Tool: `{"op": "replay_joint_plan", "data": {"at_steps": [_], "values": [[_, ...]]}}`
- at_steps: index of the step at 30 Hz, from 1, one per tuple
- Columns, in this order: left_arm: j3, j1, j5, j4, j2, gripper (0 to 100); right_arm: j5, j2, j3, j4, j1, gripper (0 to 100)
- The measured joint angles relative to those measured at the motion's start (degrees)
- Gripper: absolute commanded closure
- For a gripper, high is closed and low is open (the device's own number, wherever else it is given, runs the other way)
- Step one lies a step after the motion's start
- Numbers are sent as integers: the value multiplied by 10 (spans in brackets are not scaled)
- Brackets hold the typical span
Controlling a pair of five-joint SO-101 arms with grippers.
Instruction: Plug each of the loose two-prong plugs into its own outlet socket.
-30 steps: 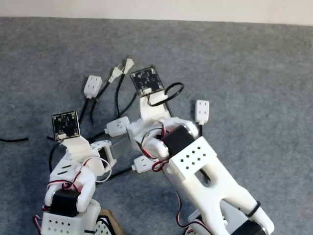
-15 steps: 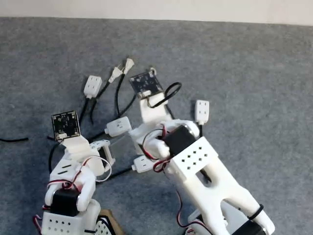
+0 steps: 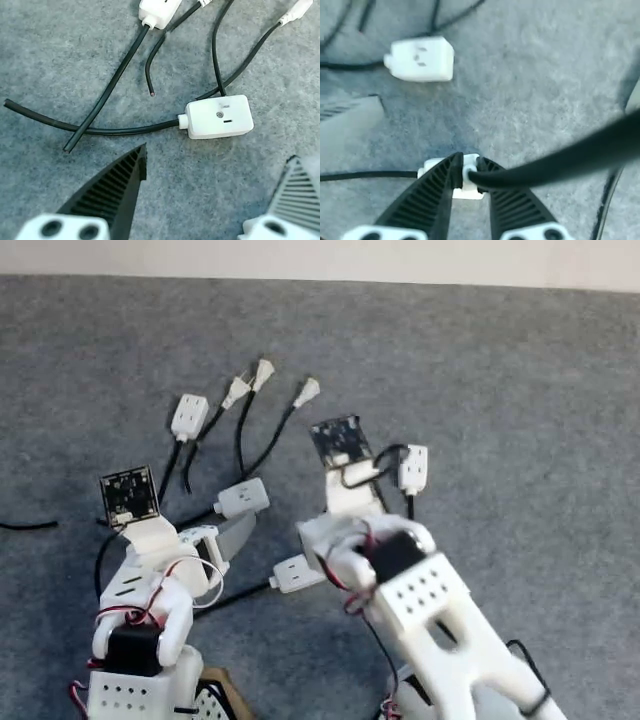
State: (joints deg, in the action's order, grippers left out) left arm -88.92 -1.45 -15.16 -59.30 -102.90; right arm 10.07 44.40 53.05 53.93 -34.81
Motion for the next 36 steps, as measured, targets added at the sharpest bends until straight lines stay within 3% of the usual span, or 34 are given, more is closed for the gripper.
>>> {"op": "replay_joint_plan", "data": {"at_steps": [12,36], "values": [[0,0,0,2,0,597,-40,66,115,-55,2,994],[-2,0,0,2,0,597,-33,69,130,-82,-4,994]]}}
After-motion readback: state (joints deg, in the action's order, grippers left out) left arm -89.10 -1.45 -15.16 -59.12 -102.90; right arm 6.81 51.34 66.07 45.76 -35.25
